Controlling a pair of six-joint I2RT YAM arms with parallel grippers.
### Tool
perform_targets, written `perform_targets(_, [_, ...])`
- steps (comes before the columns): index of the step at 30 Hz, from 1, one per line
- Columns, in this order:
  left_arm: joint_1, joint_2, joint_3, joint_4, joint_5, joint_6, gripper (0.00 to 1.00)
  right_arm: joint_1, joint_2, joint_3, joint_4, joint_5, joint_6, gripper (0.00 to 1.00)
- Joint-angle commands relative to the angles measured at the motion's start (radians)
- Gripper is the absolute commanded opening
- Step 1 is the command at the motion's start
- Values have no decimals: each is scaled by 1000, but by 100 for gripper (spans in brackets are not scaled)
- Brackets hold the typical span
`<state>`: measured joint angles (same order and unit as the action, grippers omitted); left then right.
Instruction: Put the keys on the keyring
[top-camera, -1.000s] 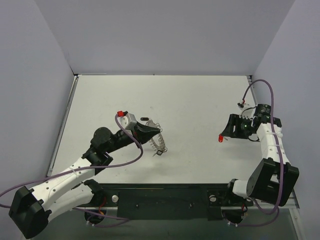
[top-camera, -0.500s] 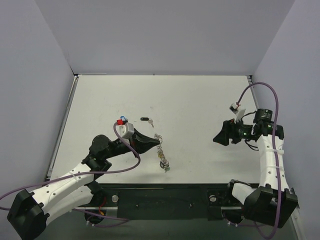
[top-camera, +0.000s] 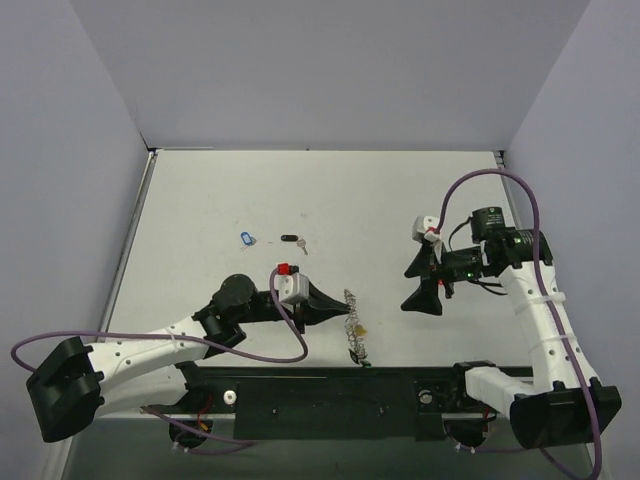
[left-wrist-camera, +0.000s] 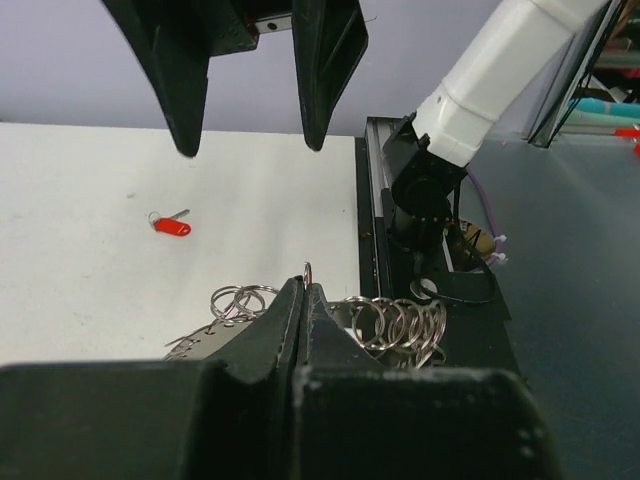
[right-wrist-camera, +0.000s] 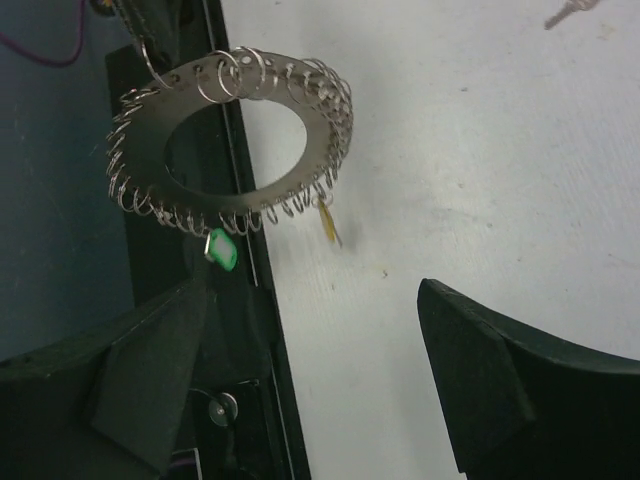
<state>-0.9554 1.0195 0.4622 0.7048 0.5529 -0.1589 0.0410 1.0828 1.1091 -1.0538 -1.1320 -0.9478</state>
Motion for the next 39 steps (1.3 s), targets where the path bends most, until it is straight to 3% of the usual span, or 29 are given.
perform_targets(1, [-48, 11, 81, 38, -57, 145, 0, 98, 29, 35, -146, 11, -193, 81])
perform_targets(11, [-48, 60, 102, 77, 37, 236, 0, 132, 29, 26, -285, -34, -448, 79])
perform_targets(21, [-48, 178, 105, 338, 59, 65, 0, 109, 63, 23, -385, -74, -594, 79])
perform_targets(28, [-46, 246, 55, 560, -17, -74, 0, -39, 58, -46, -327, -172, -557, 87])
perform_targets(33, [-45, 266, 41, 604, -70, -128, 0, -107, 83, -66, -284, -112, -526, 88])
perform_targets(39, [-45, 269, 3, 595, -102, -110, 0, -150, 104, -60, -229, -98, -378, 76])
